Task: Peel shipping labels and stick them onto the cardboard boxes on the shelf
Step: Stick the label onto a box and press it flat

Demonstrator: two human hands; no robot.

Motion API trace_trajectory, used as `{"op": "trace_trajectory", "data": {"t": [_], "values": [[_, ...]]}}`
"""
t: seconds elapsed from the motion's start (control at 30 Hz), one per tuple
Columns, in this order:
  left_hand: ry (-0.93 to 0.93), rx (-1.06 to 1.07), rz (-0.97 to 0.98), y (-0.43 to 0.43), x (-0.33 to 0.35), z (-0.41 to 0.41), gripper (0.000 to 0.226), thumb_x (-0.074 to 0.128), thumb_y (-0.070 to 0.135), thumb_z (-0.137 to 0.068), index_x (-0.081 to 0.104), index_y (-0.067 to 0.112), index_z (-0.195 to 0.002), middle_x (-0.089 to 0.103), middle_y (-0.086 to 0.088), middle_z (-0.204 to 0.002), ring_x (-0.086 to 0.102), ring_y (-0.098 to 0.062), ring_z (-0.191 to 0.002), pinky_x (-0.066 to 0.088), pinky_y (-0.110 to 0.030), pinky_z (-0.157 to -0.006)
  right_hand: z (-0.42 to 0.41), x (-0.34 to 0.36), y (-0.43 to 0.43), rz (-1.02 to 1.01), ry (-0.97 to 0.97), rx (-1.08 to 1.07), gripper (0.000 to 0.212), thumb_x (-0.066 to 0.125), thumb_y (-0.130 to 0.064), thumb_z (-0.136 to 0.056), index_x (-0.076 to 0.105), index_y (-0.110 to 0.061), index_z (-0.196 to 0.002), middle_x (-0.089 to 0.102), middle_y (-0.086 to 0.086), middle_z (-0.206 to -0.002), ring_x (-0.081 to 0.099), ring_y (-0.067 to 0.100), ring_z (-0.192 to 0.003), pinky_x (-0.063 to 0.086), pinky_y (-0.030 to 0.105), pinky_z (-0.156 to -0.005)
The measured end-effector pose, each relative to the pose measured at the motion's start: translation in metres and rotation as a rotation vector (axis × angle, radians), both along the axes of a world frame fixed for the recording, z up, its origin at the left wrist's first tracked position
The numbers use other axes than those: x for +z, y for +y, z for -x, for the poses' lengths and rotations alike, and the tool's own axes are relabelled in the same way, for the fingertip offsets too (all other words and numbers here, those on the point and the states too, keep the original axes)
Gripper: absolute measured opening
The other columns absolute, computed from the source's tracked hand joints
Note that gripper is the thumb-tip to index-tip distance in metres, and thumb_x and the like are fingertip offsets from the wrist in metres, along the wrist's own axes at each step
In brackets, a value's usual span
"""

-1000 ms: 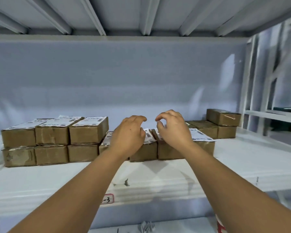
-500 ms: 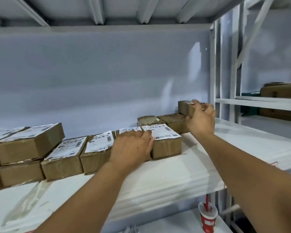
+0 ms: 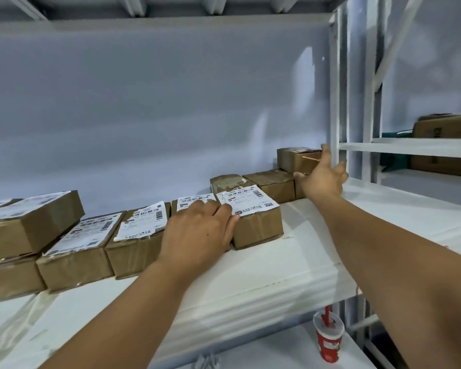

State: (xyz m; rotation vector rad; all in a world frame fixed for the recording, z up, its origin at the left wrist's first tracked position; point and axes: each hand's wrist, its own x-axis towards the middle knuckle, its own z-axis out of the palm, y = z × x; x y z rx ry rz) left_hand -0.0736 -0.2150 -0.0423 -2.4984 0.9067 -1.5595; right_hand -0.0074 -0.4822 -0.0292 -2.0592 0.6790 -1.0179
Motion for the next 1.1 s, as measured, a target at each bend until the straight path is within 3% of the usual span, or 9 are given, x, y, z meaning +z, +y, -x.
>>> {"op": "trace_trajectory", "data": {"t": [0.1,0.2,0.37,0.47,0.7,0.97,1.1], "values": [[-0.029,-0.018,-0.005,-0.002,-0.003,-0.003,0.043,0.035,0.048,-0.087,0.068,0.022,-0.086,0.067,0.005,-0.074,0.063,-0.02,-0.066,0.043,-0.027,-0.042,-0.005,0.012,-0.002,0.113,0.039,0.002,0.091,0.069,-0.036,-0.084,0.005,-0.042,-0.148,-0.003,0.023,-0.156,0.006,0.041,-0.143,0.022,0.049,-0.114],[-0.053,-0.052,-0.068,-0.004,-0.003,-0.006,0.048,0.035,0.051,-0.086,0.069,0.021,-0.103,0.07,0.006,-0.087,0.066,-0.019,-0.081,0.05,-0.029,-0.053,-0.015,0.01,-0.006,0.089,0.088,0.051,0.084,0.068,-0.042,-0.083,0.013,-0.043,-0.146,-0.001,0.024,-0.155,0.01,0.044,-0.141,0.024,0.052,-0.113],[-0.015,-0.035,-0.083,-0.003,-0.005,-0.009,0.044,0.037,0.05,-0.083,0.069,0.021,-0.093,0.069,0.007,-0.079,0.066,-0.016,-0.075,0.047,-0.026,-0.047,-0.018,0.001,-0.011,0.019,-0.055,0.105,0.066,0.069,-0.032,-0.084,0.031,-0.035,-0.137,0.019,0.023,-0.143,0.036,0.043,-0.126,0.035,0.046,-0.105],[-0.013,-0.017,-0.08,-0.003,-0.005,-0.008,0.043,0.038,0.05,-0.082,0.069,0.021,-0.089,0.068,0.007,-0.075,0.066,-0.016,-0.071,0.045,-0.025,-0.045,-0.011,0.002,-0.009,0.042,-0.209,0.038,0.064,0.071,-0.024,-0.082,0.034,-0.031,-0.133,0.02,0.021,-0.141,0.041,0.041,-0.12,0.037,0.041,-0.104],[0.058,0.006,-0.052,-0.003,-0.004,-0.004,0.044,0.039,0.05,-0.08,0.068,0.018,-0.092,0.066,0.004,-0.071,0.064,-0.02,-0.075,0.047,-0.028,-0.049,0.018,0.018,0.019,0.1,-0.39,-0.01,0.067,0.068,-0.041,-0.08,0.029,-0.038,-0.135,0.023,0.016,-0.138,0.044,0.031,-0.118,0.043,0.035,-0.101],[0.085,-0.016,0.245,0.015,0.017,0.012,0.032,0.04,0.031,-0.083,0.066,0.017,-0.097,0.066,0.003,-0.093,0.06,-0.02,-0.089,0.05,-0.03,-0.057,0.059,0.051,0.119,0.13,-0.319,0.373,0.073,0.076,-0.039,-0.073,0.033,-0.036,-0.132,0.02,0.008,-0.128,0.052,0.028,-0.101,0.046,0.027,-0.093],[0.116,-0.006,0.322,0.061,0.026,0.018,0.015,0.056,0.017,-0.081,0.065,0.016,-0.093,0.064,-0.001,-0.097,0.059,-0.024,-0.089,0.049,-0.033,-0.059,0.081,0.055,0.176,0.128,-0.348,0.494,0.076,0.081,-0.046,-0.066,0.033,-0.032,-0.123,0.021,0.005,-0.125,0.052,0.026,-0.103,0.05,0.035,-0.094]]}}
